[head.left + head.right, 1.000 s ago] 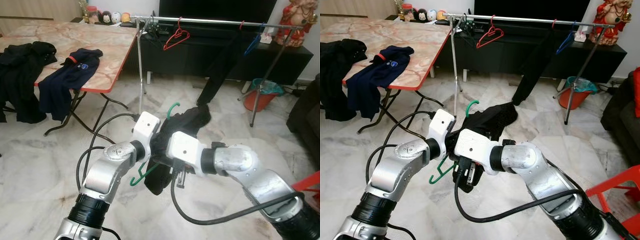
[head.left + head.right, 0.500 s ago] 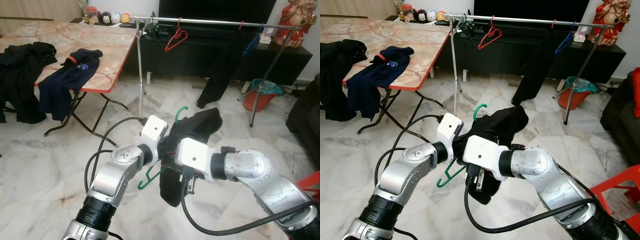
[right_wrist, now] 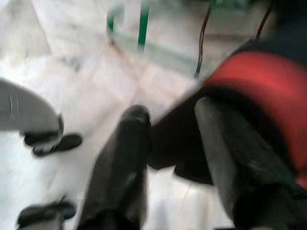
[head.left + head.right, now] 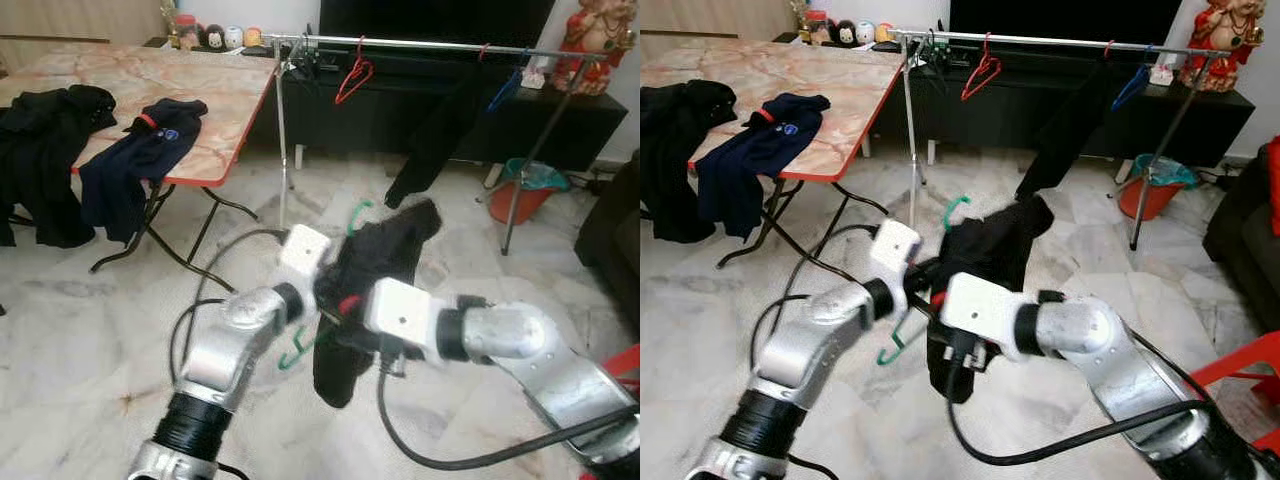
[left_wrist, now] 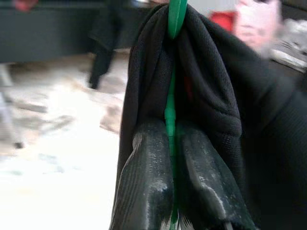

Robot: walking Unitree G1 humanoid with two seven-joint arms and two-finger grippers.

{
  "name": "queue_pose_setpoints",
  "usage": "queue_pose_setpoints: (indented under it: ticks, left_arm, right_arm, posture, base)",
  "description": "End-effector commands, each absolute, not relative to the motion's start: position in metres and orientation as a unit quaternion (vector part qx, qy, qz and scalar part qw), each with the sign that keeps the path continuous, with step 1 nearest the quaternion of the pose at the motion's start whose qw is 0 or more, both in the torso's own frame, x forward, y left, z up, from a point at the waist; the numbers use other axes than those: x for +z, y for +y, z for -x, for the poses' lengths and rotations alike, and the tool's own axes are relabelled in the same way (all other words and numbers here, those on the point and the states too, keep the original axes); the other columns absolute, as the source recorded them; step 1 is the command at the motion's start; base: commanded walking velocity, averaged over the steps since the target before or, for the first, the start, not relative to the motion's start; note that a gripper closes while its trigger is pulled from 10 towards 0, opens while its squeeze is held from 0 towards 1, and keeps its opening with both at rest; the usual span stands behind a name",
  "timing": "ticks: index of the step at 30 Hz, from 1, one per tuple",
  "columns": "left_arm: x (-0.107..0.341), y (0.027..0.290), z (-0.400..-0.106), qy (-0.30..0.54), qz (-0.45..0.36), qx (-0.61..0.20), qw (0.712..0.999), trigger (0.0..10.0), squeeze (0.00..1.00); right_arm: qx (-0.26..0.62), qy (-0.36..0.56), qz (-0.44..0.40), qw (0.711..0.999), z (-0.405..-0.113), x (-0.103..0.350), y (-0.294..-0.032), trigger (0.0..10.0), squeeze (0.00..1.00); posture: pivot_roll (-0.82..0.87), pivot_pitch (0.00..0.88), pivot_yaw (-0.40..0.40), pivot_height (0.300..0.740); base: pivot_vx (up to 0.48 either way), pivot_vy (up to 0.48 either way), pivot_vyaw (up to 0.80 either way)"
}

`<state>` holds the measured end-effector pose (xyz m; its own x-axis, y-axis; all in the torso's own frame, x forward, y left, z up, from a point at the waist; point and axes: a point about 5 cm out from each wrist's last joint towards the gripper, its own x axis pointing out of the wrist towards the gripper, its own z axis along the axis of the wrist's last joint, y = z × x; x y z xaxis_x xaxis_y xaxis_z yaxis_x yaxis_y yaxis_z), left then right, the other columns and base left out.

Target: Hang hanger

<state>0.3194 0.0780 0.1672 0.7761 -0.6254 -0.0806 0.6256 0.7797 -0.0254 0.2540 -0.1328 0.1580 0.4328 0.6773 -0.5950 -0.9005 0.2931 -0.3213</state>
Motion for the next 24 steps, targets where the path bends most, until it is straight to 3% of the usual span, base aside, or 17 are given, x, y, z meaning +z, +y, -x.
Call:
queue_pose_setpoints:
  ticks: [1,5,16,19,24]
  left_arm:
    - [0.183,0.071,-0.32,0.004,-0.001,-0.341,0.94,10.0,0.0]
    - [0.179,0.073,-0.32,0.006,-0.011,-0.334,0.942,10.0,0.0]
    - [0.179,0.076,-0.32,0.0,-0.013,-0.339,0.941,10.0,0.0]
    - [0.171,0.08,-0.312,0.023,-0.052,-0.39,0.919,10.0,0.0]
    - [0.166,0.079,-0.305,0.037,-0.072,-0.424,0.902,10.0,0.0]
  right_arm:
    - [0.505,0.171,0.324,0.782,-0.255,0.161,-0.132,10.0,1.0]
    - [0.497,0.188,0.348,0.773,-0.254,0.157,-0.142,10.0,1.0]
    - [0.498,0.179,0.34,0.778,-0.254,0.16,-0.141,10.0,1.0]
    - [0.472,0.164,0.337,0.798,-0.262,0.168,-0.149,10.0,1.0]
    - [0.459,0.162,0.339,0.805,-0.266,0.17,-0.154,10.0,1.0]
  posture:
    - [0.1,0.0,-0.038,0.74]
    - [0.09,0.0,-0.036,0.74]
    - [0.09,0.0,-0.035,0.74]
    - [0.1,0.0,-0.033,0.74]
    - [0.1,0.0,-0.031,0.74]
  base:
    - [0.0,0.0,0.0]
    - [0.0,0.0,0.0]
    - [0.0,0.0,0.0]
    - [0.0,0.0,0.0]
    - [0.0,0.0,0.0]
